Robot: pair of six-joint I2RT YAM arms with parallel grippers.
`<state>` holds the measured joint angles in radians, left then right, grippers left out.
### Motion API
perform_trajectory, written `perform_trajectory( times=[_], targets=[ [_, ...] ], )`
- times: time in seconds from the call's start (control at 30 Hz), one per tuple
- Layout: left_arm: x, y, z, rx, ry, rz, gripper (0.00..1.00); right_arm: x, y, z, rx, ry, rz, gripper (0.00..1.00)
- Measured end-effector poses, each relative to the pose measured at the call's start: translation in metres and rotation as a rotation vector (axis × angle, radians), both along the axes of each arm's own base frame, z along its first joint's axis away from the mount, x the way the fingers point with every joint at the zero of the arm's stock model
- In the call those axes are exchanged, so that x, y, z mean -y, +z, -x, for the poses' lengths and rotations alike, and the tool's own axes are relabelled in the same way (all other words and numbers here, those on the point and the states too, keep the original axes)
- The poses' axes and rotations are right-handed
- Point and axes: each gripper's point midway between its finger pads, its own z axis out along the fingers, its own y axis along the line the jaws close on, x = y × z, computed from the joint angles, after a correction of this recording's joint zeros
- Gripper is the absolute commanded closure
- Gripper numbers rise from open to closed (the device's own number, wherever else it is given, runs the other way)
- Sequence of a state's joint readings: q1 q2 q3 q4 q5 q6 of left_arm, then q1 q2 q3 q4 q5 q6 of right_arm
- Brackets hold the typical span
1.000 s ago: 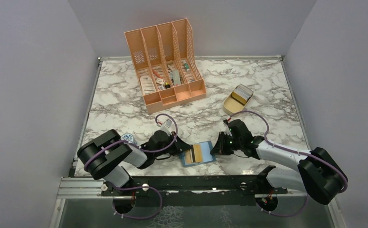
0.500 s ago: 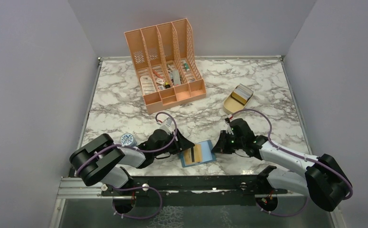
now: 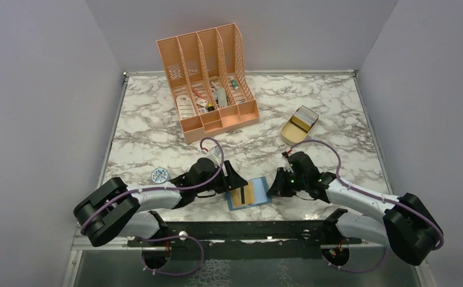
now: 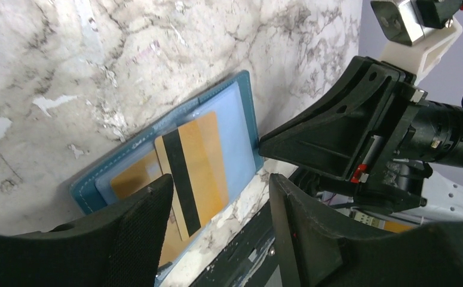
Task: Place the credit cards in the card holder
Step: Insert the credit card into the card holder.
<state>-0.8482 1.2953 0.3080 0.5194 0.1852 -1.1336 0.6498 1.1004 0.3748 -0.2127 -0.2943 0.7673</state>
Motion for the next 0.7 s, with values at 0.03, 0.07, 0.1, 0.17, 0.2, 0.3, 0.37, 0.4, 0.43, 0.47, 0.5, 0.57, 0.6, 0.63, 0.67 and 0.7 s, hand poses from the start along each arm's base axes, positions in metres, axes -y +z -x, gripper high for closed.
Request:
perform_trajectory(
  times=[0.03,0.07,0.1,0.17,0.2,0.3,0.37,0.4,0.43,0.47,0.5,0.57,0.6,0.63,0.67,0.7],
  targets=[
    [0.0,0.0,0.003,-0.004,-0.009,-0.006,0.37,0.0,-0.002,0.002,-0.005,0.002,0.002,0.9],
    [0.001,-0.001,0.005,-0.007,-0.018,-0.01,0.36,0.0,-0.004,0.004,-0.011,0.004,0.005,0.91],
    [0.002,-0.001,0.007,-0.01,-0.028,-0.015,0.36,0.0,-0.005,0.006,-0.016,0.007,0.007,0.9],
    [0.003,-0.003,0.012,-0.016,-0.043,-0.024,0.36,0.0,-0.009,0.01,-0.03,0.012,0.013,0.91],
    [0.003,-0.004,0.014,-0.019,-0.049,-0.029,0.35,-0.001,-0.01,0.012,-0.035,0.017,0.015,0.91],
    [0.003,-0.009,0.019,-0.029,-0.061,-0.045,0.35,-0.004,-0.01,0.014,-0.035,0.026,0.008,0.91],
    [0.002,-0.012,0.02,-0.036,-0.064,-0.056,0.35,-0.007,-0.01,0.016,-0.038,0.034,0.005,0.91],
    [0.002,-0.013,0.02,-0.038,-0.064,-0.061,0.35,-0.009,-0.01,0.017,-0.04,0.036,0.004,0.91],
    [0.001,-0.015,0.02,-0.04,-0.064,-0.065,0.35,-0.01,-0.011,0.018,-0.041,0.04,0.003,0.91],
    [0.001,-0.016,0.021,-0.042,-0.065,-0.068,0.35,-0.011,-0.011,0.018,-0.041,0.042,0.001,0.91],
    [0.001,-0.017,0.021,-0.044,-0.065,-0.07,0.35,-0.012,-0.011,0.019,-0.041,0.043,0.0,0.91],
    [0.001,-0.017,0.02,-0.043,-0.065,-0.071,0.35,-0.014,-0.011,0.019,-0.041,0.046,-0.003,0.91],
    [0.002,-0.017,0.02,-0.043,-0.065,-0.071,0.35,-0.015,-0.011,0.02,-0.041,0.046,-0.005,0.91],
    [0.002,-0.017,0.02,-0.043,-0.065,-0.071,0.35,-0.015,-0.011,0.02,-0.041,0.046,-0.006,0.91],
    [0.003,-0.017,0.02,-0.043,-0.065,-0.071,0.35,-0.016,-0.011,0.02,-0.042,0.045,-0.007,0.91],
    [0.003,-0.017,0.02,-0.043,-0.066,-0.071,0.35,-0.016,-0.011,0.02,-0.042,0.044,-0.007,0.91]
  ],
)
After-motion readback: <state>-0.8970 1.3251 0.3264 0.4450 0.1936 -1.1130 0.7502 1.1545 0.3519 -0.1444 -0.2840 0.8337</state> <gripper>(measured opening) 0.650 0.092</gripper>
